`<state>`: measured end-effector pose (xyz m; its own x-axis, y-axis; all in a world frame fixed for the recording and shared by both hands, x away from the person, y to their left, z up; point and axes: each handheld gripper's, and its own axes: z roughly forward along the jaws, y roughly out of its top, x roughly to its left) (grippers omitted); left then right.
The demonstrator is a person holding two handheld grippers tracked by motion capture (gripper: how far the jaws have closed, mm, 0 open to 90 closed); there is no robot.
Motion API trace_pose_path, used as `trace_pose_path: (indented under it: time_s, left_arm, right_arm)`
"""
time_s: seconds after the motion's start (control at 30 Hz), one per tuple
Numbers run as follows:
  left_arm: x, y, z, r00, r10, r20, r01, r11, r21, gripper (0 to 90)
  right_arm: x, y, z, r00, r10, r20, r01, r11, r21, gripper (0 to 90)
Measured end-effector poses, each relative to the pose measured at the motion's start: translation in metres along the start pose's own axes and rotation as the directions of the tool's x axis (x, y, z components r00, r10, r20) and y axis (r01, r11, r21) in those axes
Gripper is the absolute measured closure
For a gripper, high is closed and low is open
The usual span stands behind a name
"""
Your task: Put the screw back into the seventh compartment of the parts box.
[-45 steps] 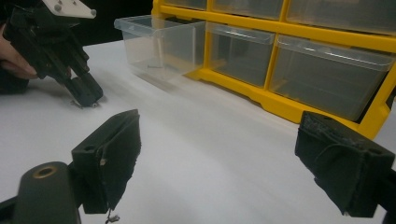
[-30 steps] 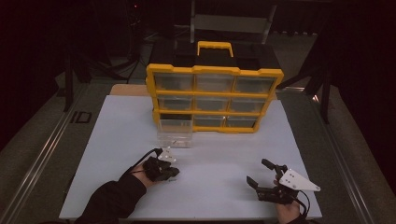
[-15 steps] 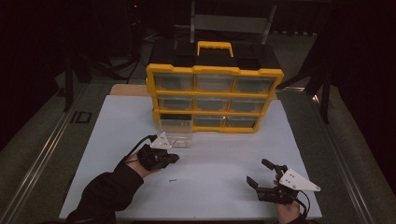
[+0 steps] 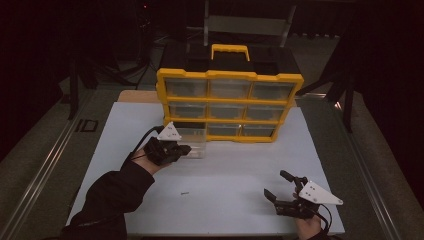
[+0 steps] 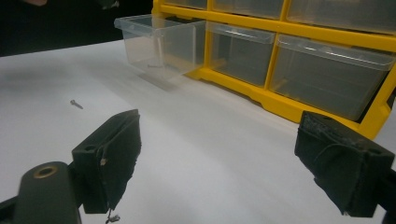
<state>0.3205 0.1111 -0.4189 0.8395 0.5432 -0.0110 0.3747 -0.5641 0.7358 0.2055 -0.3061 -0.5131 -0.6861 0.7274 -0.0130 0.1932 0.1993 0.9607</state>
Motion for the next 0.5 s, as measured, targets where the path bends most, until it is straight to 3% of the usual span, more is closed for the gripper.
trace_pose_path:
  time_s: [0.33, 0.37, 0.5]
  left_arm:
    - [0.015, 0.012, 0.001, 0.9971, -0.052, -0.055, 0.051, 0.9984, -0.025, 86.8]
    - [0.019, 0.013, 0.005, 0.9950, -0.073, -0.068, 0.071, 0.9971, -0.027, 86.8]
    - [0.022, 0.017, 0.011, 0.9922, -0.091, -0.085, 0.089, 0.9957, -0.028, 86.8]
  right_arm:
    - [0.000, 0.000, 0.000, 1.0000, 0.001, 0.000, -0.001, 1.000, 0.001, 14.2]
    - [0.000, 0.000, 0.000, 1.0000, -0.001, 0.001, 0.001, 1.000, 0.002, 14.2]
    - [0.000, 0.000, 0.000, 1.0000, -0.001, 0.000, 0.001, 1.000, 0.002, 14.2]
